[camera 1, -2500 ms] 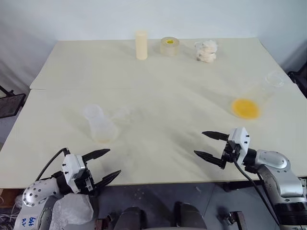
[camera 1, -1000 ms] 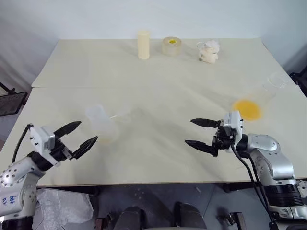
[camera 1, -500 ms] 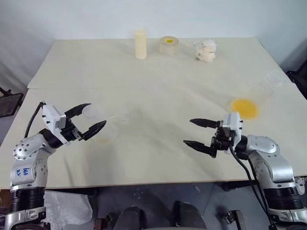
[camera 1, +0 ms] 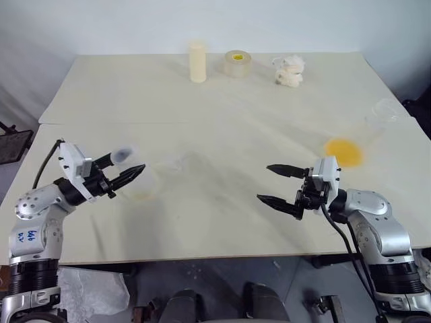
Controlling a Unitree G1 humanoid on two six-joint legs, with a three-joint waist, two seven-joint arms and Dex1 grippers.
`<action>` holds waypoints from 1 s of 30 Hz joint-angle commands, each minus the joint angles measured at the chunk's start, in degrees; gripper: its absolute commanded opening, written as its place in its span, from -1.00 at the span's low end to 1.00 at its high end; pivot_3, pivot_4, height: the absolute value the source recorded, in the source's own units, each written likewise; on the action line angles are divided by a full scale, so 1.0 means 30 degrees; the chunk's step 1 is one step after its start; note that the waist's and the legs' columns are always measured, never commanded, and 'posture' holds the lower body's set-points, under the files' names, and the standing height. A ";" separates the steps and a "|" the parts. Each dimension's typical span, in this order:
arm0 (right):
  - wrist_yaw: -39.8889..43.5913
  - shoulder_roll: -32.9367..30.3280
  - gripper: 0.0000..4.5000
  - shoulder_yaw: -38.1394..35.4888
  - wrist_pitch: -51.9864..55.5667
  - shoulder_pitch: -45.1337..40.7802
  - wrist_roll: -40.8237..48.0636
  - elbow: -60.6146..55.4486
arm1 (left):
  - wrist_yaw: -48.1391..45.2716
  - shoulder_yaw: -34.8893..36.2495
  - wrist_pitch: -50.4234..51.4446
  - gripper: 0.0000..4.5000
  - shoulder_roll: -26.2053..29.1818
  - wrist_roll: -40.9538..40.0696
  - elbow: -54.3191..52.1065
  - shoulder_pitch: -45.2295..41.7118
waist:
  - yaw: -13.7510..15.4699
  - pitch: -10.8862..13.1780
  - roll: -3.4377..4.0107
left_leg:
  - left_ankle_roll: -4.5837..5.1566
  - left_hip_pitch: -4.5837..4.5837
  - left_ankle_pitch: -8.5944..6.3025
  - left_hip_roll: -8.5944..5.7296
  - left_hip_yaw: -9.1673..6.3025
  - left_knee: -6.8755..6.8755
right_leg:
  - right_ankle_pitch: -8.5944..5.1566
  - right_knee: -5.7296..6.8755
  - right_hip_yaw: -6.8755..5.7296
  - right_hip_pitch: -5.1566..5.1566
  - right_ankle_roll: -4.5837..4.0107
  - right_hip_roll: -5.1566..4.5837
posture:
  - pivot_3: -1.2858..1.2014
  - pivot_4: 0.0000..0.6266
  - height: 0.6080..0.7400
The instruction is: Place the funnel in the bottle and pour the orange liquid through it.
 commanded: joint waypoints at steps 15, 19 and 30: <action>-0.0355 -0.0993 1.00 -0.2266 -0.0593 0.0293 0.0415 -0.0174 | 0.0008 -0.6940 0.1359 0.03 -0.4820 0.2555 0.2633 -1.0924 | 0.0465 0.0042 -0.0072 | 0.0005 -0.0032 0.0009 -0.0057 0.0009 0.0042 | 0.0008 0.0006 -0.0002 -0.0001 0.0014 0.0010 | 0.03 -0.52 1.00; -0.0756 -0.1121 1.00 -0.2829 -0.0673 0.1116 0.0434 -0.0717 | 0.0344 -0.8376 0.0140 0.03 -0.6835 0.4128 0.4862 -1.1756 | 0.0448 0.0043 -0.0074 | 0.0007 -0.0105 0.0011 -0.0056 0.0056 0.0039 | 0.0009 0.0011 -0.0012 -0.0084 0.0016 0.0015 | 0.03 -0.52 1.00; -0.2186 -0.1092 1.00 -0.3784 -0.0500 0.3369 0.0655 -0.2695 | 0.0475 -0.9118 -0.1891 0.03 -1.0107 0.5717 0.8559 -1.1933 | 0.0513 0.0046 -0.0078 | 0.0020 -0.0120 0.0018 -0.0047 0.0084 0.0057 | 0.0012 0.0007 -0.0014 -0.0097 0.0021 0.0010 | 0.03 -0.52 1.00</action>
